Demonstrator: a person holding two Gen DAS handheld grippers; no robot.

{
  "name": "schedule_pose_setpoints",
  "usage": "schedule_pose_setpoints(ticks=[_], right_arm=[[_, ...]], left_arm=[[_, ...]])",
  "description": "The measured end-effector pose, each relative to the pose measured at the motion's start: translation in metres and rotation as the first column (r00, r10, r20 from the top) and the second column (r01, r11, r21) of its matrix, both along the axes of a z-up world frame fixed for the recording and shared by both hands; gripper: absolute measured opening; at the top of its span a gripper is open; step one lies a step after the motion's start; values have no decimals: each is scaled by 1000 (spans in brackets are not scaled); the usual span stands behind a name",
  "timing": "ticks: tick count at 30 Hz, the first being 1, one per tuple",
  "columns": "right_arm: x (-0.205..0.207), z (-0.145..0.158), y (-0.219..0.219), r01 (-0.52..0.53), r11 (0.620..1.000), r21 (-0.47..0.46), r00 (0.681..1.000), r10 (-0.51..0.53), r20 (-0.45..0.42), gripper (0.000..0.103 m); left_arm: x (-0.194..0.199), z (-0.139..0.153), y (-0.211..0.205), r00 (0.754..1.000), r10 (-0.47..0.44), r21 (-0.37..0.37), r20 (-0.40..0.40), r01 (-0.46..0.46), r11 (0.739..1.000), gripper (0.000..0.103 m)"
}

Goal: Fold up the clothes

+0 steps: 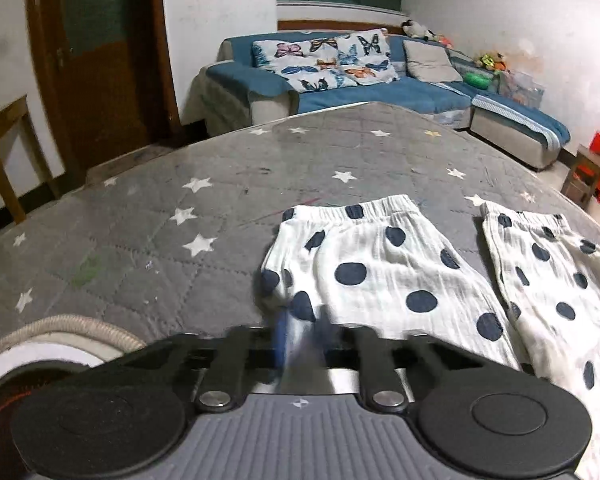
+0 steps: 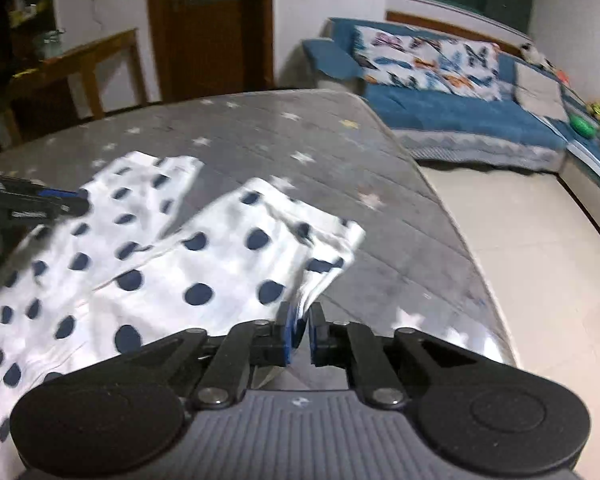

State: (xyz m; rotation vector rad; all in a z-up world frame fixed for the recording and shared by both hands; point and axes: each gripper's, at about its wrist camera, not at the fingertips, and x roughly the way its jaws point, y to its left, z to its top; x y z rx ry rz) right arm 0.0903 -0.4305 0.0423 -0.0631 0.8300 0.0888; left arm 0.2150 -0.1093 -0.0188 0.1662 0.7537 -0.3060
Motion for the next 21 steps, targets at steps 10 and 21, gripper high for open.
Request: schedule_pose_setpoints(ticks=[10,21], right_arm=[[32,-10,26,-82,995,58,997,81,13,27],[93,-30,69,-126,991,38,992,126,14,42]], left_arm=[[0,15,46,985,154,34,74,-157,987,5],[1,23,142,916,390,66,95,-397,915,5]])
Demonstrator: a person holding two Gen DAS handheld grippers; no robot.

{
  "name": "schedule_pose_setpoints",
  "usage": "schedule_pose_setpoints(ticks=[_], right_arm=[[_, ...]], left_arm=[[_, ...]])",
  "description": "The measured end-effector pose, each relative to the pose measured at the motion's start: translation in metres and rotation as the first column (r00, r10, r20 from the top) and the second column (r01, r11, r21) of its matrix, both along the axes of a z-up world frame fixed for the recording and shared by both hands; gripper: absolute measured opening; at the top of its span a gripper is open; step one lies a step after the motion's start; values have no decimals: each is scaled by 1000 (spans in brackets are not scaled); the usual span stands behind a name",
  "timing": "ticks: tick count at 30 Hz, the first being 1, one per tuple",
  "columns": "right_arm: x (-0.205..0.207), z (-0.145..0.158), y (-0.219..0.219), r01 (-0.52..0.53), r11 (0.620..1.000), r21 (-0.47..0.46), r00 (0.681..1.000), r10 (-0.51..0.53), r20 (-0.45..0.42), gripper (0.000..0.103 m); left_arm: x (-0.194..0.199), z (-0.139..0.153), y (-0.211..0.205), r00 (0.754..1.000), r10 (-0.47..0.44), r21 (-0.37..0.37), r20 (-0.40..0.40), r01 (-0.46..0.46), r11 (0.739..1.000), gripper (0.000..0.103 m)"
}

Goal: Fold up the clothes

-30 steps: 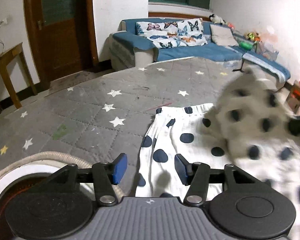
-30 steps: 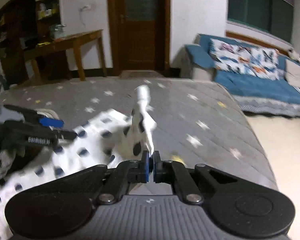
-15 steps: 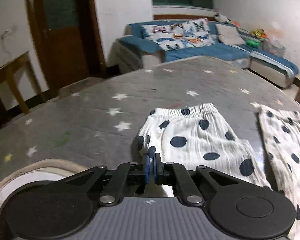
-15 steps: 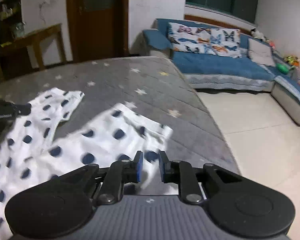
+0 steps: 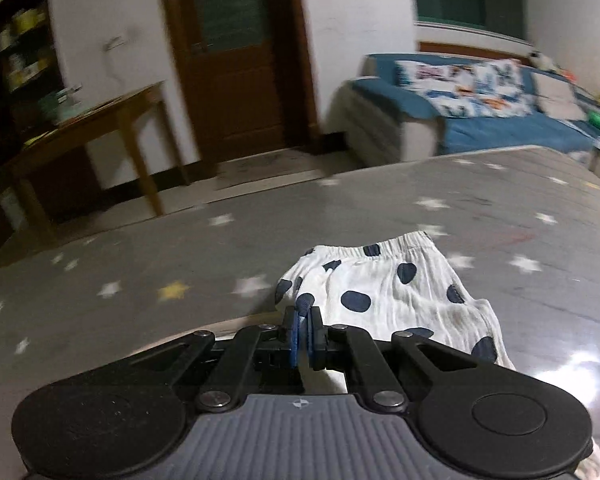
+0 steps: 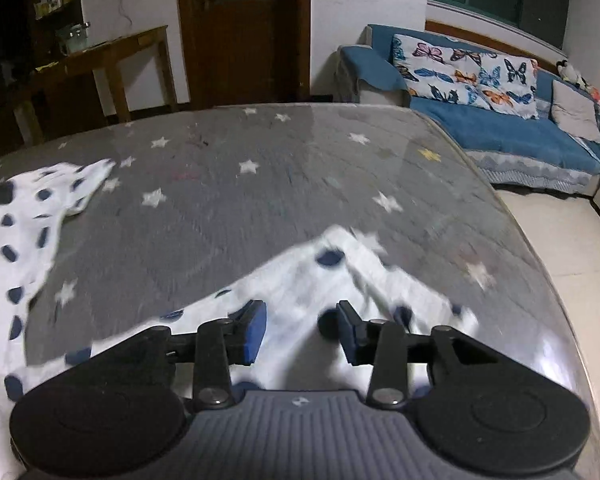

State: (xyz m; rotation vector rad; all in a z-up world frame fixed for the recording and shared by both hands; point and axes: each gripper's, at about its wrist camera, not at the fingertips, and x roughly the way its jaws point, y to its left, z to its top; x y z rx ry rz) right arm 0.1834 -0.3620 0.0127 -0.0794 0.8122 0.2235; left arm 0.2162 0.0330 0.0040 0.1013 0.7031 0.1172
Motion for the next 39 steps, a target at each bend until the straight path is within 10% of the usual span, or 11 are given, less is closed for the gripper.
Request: schedule_pose_setpoints(ticks=[14,26,30,39], right_arm=[[79,15,81,-143,989,-39,982,147,115,46],[15,23,60,-162,978,-134,985,168,35,46],[9,22,42,-122,986,-113,992,126,25,46],[19,18,13,-61,995,-82,998,63,20,44]], left_arm=[[2,-4,77,980,195,29,-35,-194,981,12],[-77,26,-2,987,-158,-71,11,159,985,29],[-120,29,-48,929,-370,-133,-1,366,921,29],[-180,17,-139,702,-711,-279,-31,678,681,22]])
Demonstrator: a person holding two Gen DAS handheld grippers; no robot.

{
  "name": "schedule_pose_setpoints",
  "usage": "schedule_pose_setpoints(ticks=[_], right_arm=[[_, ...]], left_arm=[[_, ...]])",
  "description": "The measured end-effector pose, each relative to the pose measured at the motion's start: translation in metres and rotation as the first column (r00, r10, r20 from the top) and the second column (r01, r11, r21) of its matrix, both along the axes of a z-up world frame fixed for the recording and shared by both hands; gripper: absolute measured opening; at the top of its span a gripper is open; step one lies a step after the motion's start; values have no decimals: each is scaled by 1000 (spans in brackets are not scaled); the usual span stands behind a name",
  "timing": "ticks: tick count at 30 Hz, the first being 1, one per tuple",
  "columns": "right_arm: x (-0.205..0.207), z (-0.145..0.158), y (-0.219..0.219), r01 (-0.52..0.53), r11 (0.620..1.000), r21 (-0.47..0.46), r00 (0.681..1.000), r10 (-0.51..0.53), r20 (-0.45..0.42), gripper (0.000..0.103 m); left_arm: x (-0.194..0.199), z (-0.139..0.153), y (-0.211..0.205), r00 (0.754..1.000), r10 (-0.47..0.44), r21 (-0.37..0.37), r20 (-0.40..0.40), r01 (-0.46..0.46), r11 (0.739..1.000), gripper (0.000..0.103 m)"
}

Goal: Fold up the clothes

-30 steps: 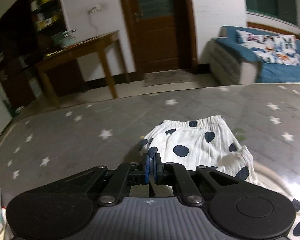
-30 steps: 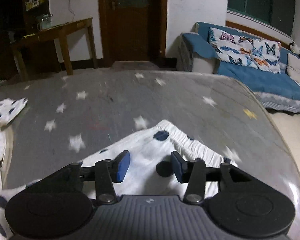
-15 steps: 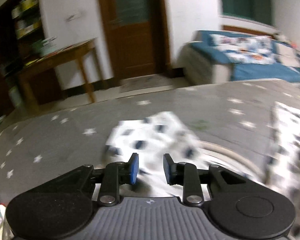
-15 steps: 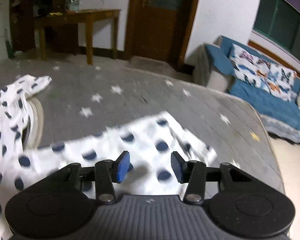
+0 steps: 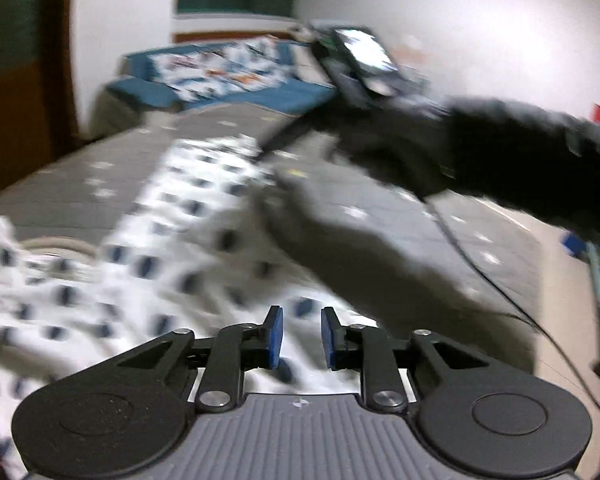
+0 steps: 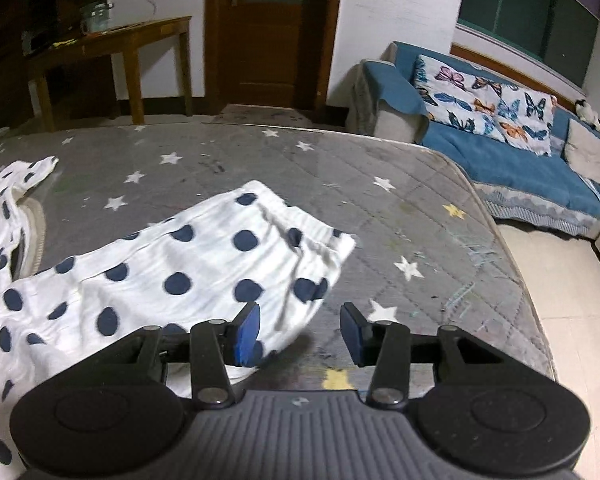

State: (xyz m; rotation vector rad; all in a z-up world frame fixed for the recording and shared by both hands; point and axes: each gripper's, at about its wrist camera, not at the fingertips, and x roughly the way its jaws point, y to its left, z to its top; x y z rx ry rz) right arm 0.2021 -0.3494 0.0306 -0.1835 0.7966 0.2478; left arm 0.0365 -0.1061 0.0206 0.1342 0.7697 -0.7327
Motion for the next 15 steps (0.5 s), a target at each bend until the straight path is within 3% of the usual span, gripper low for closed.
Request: schedule_pose_setpoints(ticks=[8,15], right_arm=[[25,-12,3,-3,1000,-9,1000,3,-5,43],[58,-21,11,17,999,-30,1000,-16,26,43]], left_arm=[[0,-31,-28,989,-100,-25,-107,98,995,20],[-13,-36,-35,960,-224,-135,-168,202,970,20]])
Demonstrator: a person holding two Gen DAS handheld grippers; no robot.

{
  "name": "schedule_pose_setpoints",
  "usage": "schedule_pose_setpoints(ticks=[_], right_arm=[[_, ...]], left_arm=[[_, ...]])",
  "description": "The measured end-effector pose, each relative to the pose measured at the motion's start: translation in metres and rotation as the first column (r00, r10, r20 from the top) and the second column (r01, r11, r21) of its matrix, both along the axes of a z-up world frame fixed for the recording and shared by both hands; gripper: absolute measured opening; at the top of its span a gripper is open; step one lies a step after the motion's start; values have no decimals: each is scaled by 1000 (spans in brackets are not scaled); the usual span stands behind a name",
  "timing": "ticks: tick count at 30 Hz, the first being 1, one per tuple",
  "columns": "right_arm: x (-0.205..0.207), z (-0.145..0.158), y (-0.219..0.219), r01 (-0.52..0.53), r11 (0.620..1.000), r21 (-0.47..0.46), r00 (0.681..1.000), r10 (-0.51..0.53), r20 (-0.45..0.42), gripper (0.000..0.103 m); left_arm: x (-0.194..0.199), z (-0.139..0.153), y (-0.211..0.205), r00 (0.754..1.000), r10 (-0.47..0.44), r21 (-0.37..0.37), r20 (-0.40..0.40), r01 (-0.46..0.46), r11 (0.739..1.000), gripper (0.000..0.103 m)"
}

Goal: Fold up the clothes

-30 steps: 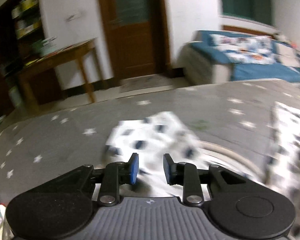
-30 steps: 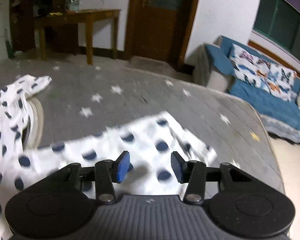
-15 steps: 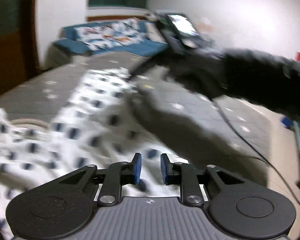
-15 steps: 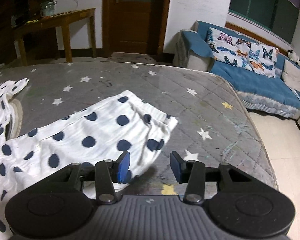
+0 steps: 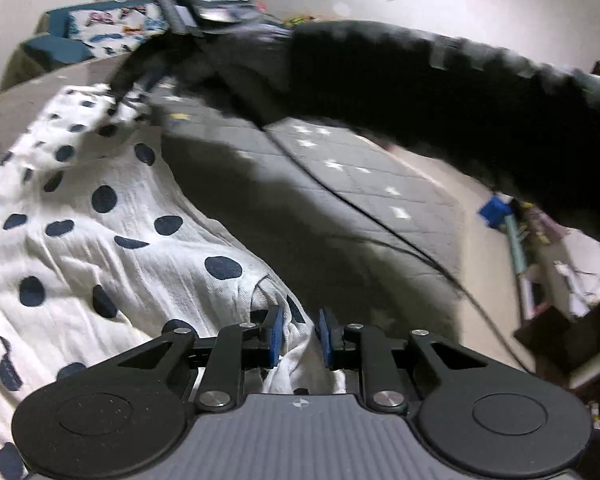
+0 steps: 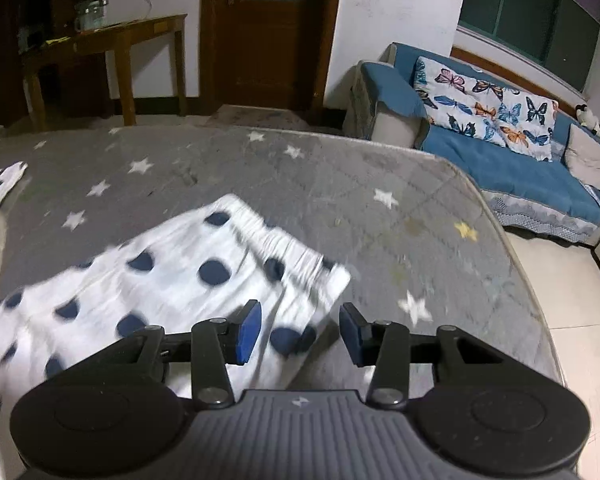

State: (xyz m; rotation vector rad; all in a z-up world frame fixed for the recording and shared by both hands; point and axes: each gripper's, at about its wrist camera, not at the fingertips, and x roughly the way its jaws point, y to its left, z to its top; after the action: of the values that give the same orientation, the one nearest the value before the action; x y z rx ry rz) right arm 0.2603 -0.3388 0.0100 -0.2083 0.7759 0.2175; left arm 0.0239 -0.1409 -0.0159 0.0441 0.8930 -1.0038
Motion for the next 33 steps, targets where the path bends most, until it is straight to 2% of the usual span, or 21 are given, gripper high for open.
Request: schedule_pose_setpoints(ticks=[3,8,10,14,18,20,22,27,29,31,33], right_arm=[[19,-2,1,45,999,-6,999,-45,18,44],[36,-2,5,70,996,-56,997,-69,35,47],[28,3,8,62,995,-81,997,-58,48,47],[1,18,7,34,998,-55,998,-31,48,47],[-40,32,11,-43,999,-24,998,44,42,47],[-67,38,13,-94,996,-4,995,94,39,48],[-95,43,16,-148,989,15,988,147,36,48],[-172,50,29,-289,956,46,957,288,23,48],[-211,53,36,-357,932,64,934,357,15,48],[-241,56,41,-410,908,84,912,411,10,48],[-269,58,45,-457,884,103,888,459,3,48]], left_arm=[[-1,-3,-3,1000,-23,-27,-14,22,999,21],[-6,-2,4,1000,14,-30,-1,-14,999,25],[-11,2,11,999,35,-30,16,-35,999,25],[-22,13,31,992,106,-22,66,-104,994,30],[-33,28,65,961,245,-4,126,-246,969,37],[-39,36,84,931,329,10,156,-335,942,41],[-48,40,107,888,419,21,187,-430,902,42],[-68,44,157,760,608,60,229,-635,770,46],[-71,39,172,715,665,88,214,-692,716,46],[-72,34,183,687,706,105,174,-726,680,46],[-72,28,187,667,731,114,143,-745,657,46]])
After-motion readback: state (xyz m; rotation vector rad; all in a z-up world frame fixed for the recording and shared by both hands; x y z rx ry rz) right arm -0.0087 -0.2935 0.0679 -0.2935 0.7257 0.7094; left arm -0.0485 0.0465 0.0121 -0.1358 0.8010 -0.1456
